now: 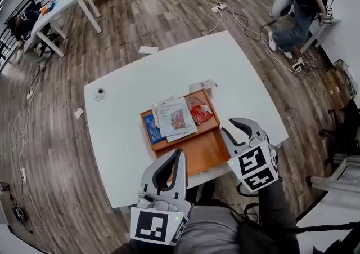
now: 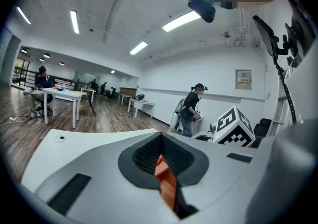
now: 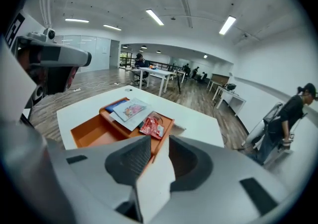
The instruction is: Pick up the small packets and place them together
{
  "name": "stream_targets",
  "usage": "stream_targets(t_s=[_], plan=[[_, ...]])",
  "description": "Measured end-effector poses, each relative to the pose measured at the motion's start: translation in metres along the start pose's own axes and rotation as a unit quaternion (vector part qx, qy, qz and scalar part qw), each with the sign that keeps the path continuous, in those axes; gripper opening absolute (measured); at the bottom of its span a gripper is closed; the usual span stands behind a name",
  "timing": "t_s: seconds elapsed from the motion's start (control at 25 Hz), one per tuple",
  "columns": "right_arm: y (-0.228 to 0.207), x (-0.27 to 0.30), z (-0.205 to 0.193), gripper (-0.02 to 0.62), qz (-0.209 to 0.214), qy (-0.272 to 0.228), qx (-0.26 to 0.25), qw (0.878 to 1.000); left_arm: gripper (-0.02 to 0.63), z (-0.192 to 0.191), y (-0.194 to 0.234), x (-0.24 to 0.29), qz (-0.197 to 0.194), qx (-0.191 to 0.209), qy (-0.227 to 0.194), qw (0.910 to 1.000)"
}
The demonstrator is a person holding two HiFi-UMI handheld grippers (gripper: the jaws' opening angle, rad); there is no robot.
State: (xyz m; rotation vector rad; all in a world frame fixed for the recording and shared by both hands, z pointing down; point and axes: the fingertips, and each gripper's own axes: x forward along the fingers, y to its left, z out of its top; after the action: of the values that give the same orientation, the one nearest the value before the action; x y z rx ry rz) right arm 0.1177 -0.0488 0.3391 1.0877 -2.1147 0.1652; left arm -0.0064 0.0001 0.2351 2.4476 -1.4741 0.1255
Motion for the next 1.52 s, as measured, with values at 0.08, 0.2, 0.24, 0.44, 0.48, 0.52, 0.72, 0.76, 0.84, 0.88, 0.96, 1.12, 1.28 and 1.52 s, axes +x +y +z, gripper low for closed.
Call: stream_targets(t_s=[0.08,0.2,0.24,0.44,0.48,0.52,0.72,0.76,0.84,0.88,0.96,1.12,1.28,1.52], plan=[[-0.007,-0.011,-0.014,0.100,-0.015,0.009,0.010,1.000,0.000,-0.003,-0.015,0.005,-0.021,0.001,0.004,0.9998],[-0.017,-0.021,-0.033,0.100,-0.042,0.026,0.019,0.999,0.000,-0.008,-0.029,0.016,-0.049,0.001,0.012,0.9987],[-0.020,-0.022,-0.039,0.100,-0.047,0.032,0.024,0.998,0.000,-0.010,-0.031,0.019,-0.058,0.001,0.014,0.9982],[-0.028,-0.016,-0.048,0.100,-0.059,0.055,0.041,0.996,0.000,-0.010,-0.030,0.039,-0.087,-0.004,0.020,0.9960],[-0.030,-0.012,-0.046,0.100,-0.061,0.058,0.041,0.996,0.000,-0.010,-0.028,0.044,-0.091,-0.007,0.020,0.9956],[-0.031,-0.008,-0.043,0.100,-0.063,0.060,0.039,0.995,0.000,-0.009,-0.024,0.048,-0.096,-0.009,0.019,0.9952],[-0.039,0.013,-0.031,0.100,-0.073,0.067,0.028,0.995,0.000,-0.009,0.006,0.068,-0.090,-0.026,0.012,0.9955],[-0.041,0.016,-0.030,0.100,-0.071,0.070,0.025,0.995,0.000,-0.010,0.009,0.070,-0.087,-0.030,0.012,0.9957],[-0.043,0.023,-0.026,0.100,-0.066,0.073,0.019,0.995,0.000,-0.011,0.012,0.071,-0.084,-0.036,0.017,0.9957],[-0.045,0.026,-0.024,0.100,-0.064,0.072,0.014,0.995,0.000,-0.012,0.013,0.072,-0.083,-0.039,0.019,0.9957],[-0.048,0.032,-0.016,0.100,-0.059,0.069,0.001,0.996,0.000,-0.008,0.018,0.076,-0.072,-0.040,0.015,0.9965],[-0.057,0.047,-0.005,0.100,-0.037,0.056,-0.023,0.997,0.000,-0.002,0.029,0.084,-0.038,-0.037,-0.002,0.9986],[-0.071,0.072,-0.005,0.100,-0.003,0.037,-0.061,0.997,0.000,-0.007,0.030,0.097,0.006,-0.043,-0.010,0.9990],[-0.086,0.110,-0.021,0.100,0.033,0.028,-0.142,0.989,0.000,-0.018,0.028,0.116,0.081,-0.058,-0.017,0.9949]])
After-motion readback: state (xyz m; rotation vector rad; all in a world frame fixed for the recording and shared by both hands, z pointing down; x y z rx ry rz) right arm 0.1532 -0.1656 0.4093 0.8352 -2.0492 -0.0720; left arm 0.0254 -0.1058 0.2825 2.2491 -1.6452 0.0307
